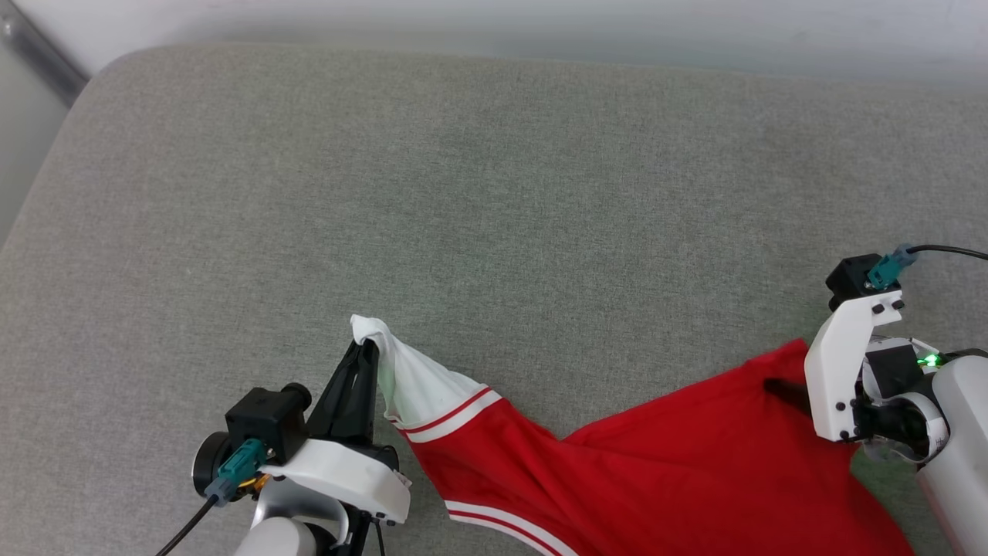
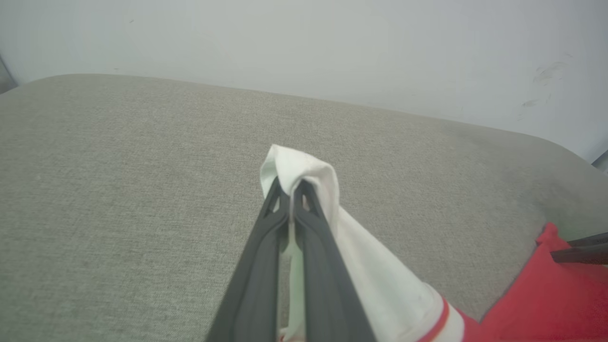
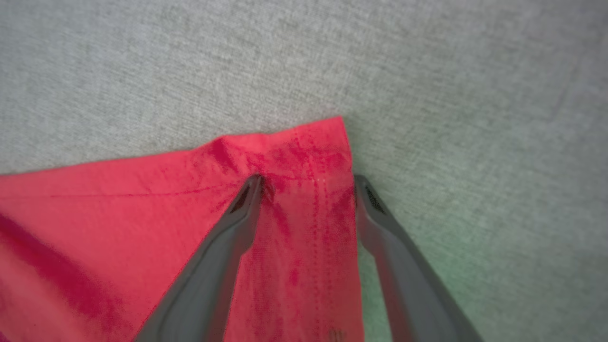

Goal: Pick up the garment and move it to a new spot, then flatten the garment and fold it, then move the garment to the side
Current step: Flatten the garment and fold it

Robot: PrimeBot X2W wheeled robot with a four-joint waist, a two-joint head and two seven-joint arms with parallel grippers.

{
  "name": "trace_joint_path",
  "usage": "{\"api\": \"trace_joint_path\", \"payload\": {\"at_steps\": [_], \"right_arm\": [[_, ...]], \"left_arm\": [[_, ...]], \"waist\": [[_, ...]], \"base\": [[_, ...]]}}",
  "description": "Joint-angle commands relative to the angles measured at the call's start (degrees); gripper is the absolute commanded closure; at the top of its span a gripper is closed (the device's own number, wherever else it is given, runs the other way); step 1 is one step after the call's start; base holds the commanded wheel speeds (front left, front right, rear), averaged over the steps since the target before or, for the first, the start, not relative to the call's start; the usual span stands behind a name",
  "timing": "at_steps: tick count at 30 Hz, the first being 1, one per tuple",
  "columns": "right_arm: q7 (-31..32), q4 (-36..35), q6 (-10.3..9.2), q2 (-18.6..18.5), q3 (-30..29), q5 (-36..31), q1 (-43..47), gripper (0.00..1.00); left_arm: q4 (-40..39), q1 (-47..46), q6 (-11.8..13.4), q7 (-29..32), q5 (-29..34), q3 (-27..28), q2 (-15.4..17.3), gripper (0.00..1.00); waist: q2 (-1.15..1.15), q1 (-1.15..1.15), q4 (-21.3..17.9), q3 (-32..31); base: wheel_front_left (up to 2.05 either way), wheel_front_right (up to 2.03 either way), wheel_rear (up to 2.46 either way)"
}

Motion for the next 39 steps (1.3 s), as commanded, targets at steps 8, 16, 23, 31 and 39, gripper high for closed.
{"api": "trace_joint_path", "payload": {"at_steps": [8,16,23,31,39], "right_arm": [[-5.57,3.22,-0.02,1.26,2.50,1.23,1.95,1.00],[-18.57,-2.45,-0.03,0.39,-2.14,-0.56,2.91,1.00],[-25.59,-6.48,-0.04,3.59,-7.19,-3.32,2.62,1.00],[-28.88,-7.53,-0.04,8.00,-11.22,-6.65,-5.97,1.00],[-31.26,-5.80,-0.04,10.94,-13.37,-8.87,-24.88,1.00]], "left_arm": [[1.43,0.62,0.34,-0.15,-0.84,0.88,1.08,1.00],[0.21,1.89,0.75,2.02,-4.38,4.89,3.92,1.00],[-0.82,-3.07,1.31,4.09,-5.61,8.94,7.55,1.00],[5.26,-19.92,0.05,5.52,-5.58,9.95,9.08,1.00],[10.37,-43.78,-0.22,5.95,-2.68,9.80,10.87,1.00]], "waist": [[0.00,0.00,-0.97,-3.47],[0.00,0.00,-3.71,-8.77],[0.00,0.00,-5.89,-10.99],[0.00,0.00,-7.59,-8.10],[0.00,0.00,-9.25,0.90]], "base": [[0.00,0.00,0.00],[0.00,0.00,0.00],[0.00,0.00,0.00],[0.00,0.00,0.00],[0.00,0.00,0.00]]}}
